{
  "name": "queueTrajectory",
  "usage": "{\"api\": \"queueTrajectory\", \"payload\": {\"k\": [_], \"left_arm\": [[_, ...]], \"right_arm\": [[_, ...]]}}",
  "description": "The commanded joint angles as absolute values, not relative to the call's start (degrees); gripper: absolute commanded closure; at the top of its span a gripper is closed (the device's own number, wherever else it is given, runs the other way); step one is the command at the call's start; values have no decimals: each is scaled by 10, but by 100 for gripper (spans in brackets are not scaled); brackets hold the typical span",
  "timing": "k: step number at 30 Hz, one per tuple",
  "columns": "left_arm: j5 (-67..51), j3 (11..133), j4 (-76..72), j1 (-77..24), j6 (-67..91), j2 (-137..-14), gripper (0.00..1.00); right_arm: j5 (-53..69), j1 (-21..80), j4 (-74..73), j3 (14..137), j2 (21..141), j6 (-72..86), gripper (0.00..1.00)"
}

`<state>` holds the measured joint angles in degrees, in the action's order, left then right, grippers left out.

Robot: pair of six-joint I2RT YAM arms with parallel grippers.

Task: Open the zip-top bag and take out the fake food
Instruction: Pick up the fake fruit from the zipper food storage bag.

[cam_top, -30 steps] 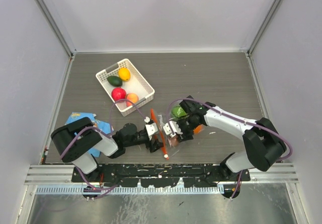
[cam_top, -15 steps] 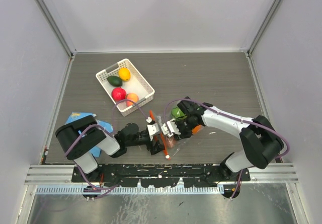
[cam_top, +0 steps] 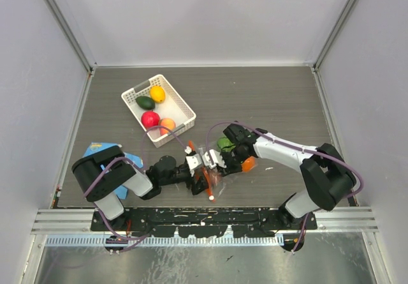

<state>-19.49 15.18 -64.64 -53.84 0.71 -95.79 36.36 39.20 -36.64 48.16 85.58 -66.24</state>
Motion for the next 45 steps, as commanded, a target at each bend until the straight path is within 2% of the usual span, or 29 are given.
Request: {"api": "queueTrajectory", "payload": {"k": [1, 11, 26, 28, 36, 45], "left_arm": [[-173, 168, -712, -553, -12, -968, 13], [-151, 134, -818, -555, -32, -1010, 13], [-161, 165, -819, -556, -18, -1046, 15], [-162, 166, -819, -556, -14, -1050, 19], [-155, 156, -819, -556, -5, -1043, 56], [-134, 128, -819, -556, -4, -1005, 70]], "right_arm": [[410, 406, -341, 526, 872, -586, 96], [419, 401, -325, 529, 875, -548, 98], [449, 401, -262, 473, 840, -600, 99], [452, 401, -264, 471, 839, -605, 99], [433, 400, -273, 479, 832, -612, 99], [415, 369, -304, 488, 817, -640, 99]]}}
